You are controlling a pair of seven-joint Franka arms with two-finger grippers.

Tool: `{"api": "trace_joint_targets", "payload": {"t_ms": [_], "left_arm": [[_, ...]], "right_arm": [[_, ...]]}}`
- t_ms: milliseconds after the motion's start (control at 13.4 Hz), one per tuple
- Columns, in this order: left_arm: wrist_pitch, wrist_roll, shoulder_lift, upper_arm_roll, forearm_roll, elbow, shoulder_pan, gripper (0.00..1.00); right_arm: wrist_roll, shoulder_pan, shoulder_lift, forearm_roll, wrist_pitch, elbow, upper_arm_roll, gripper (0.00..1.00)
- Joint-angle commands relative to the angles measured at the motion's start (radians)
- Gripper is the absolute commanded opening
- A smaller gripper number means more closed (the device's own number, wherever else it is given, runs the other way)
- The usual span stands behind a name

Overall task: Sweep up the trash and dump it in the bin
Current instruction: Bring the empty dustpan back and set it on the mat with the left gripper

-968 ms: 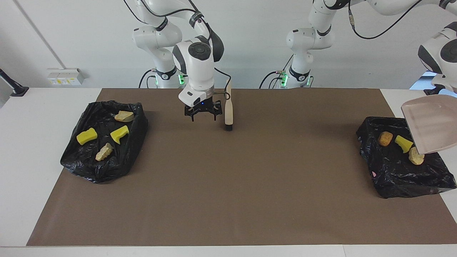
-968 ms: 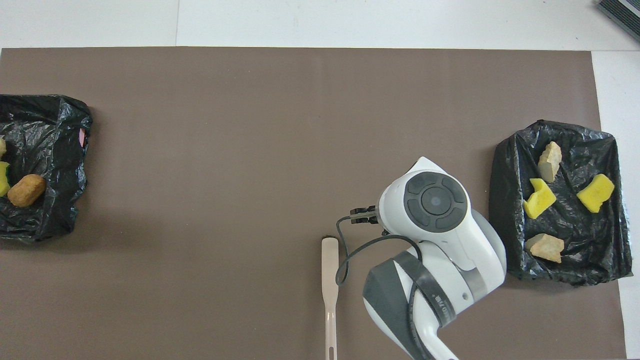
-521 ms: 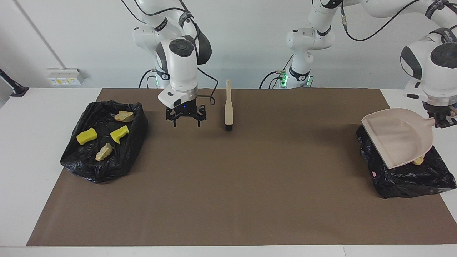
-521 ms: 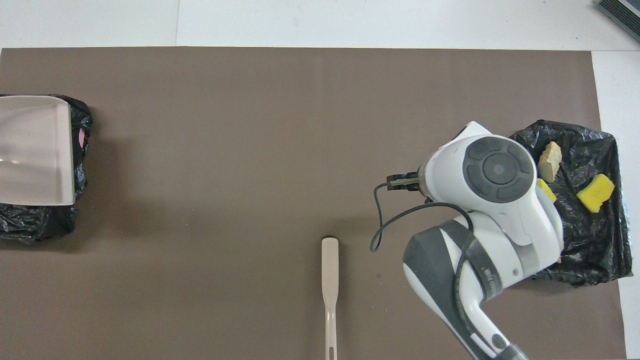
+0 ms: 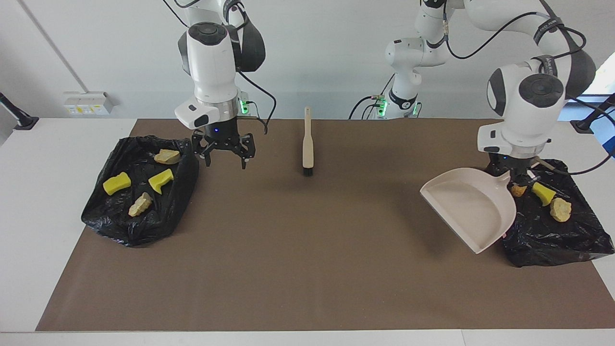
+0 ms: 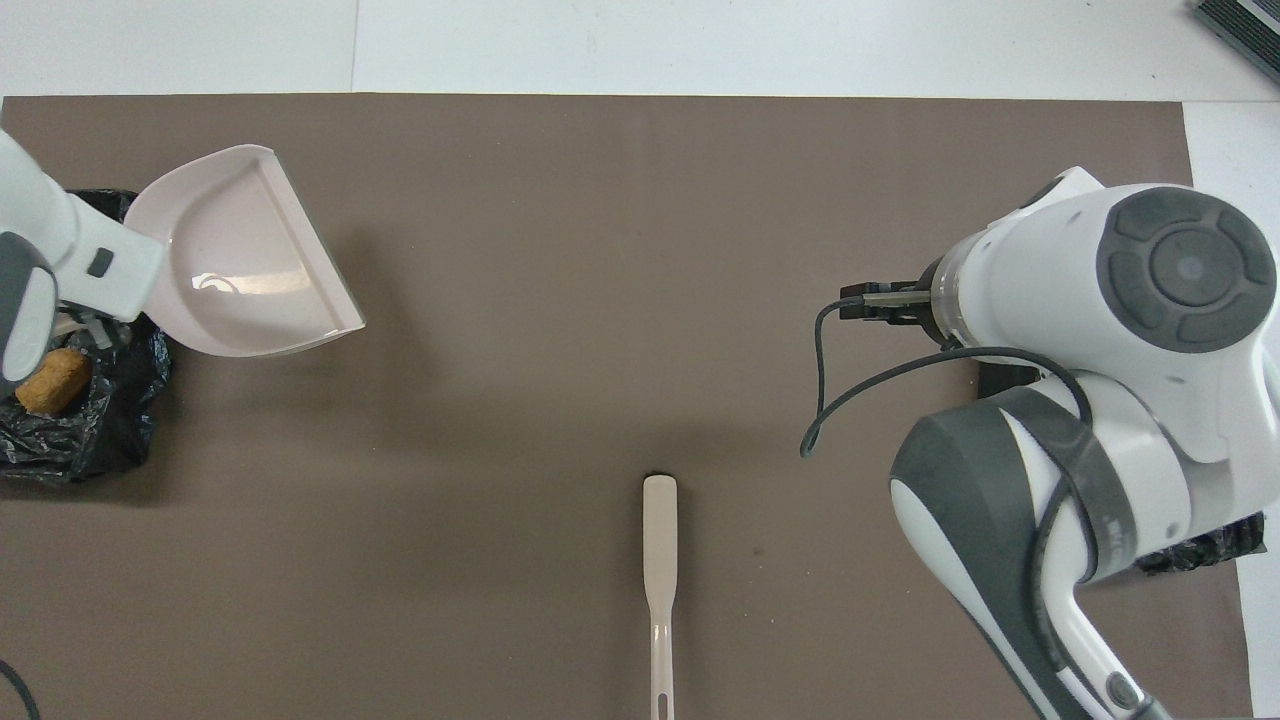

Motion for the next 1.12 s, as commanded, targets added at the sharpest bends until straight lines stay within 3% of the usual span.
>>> {"api": "trace_joint_targets", "payload": {"t_ms": [0,298,595,893,1042], "left_arm": [[-0.020,-0.266,0.009,-0.089,-0.030,-0.019,-0.012,0.00],[-0.017,-0.666,0.071,-0.251,-0.032,-0.003,-0.012,0.00],[-0.005,-0.970,0.166,-0.360,-0.040,0.050,-0.012,0.00],[0.005,-1.251,0.249,-0.437,-0.083,0.122,-0.018,0.00],[0.000,-1.393,0.322,-0.459,-0.087,0.212,-0.053,0.00]], "right_arm": [[-0.023,-0.014,0.000,0.004,-0.056,0.067,0.010,1.00],[-0.074,-0.017,-0.010,0.004,-0.166,0.135,-0.012,1.00],[-0.157,0.026,-0.035,0.004,-0.243,0.155,-0.110,1.00],[-0.285,0.106,-0.084,0.068,-0.302,0.167,-0.320,1.00],[-0.333,0.107,-0.092,0.115,-0.350,0.170,-0.396,1.00]]}}
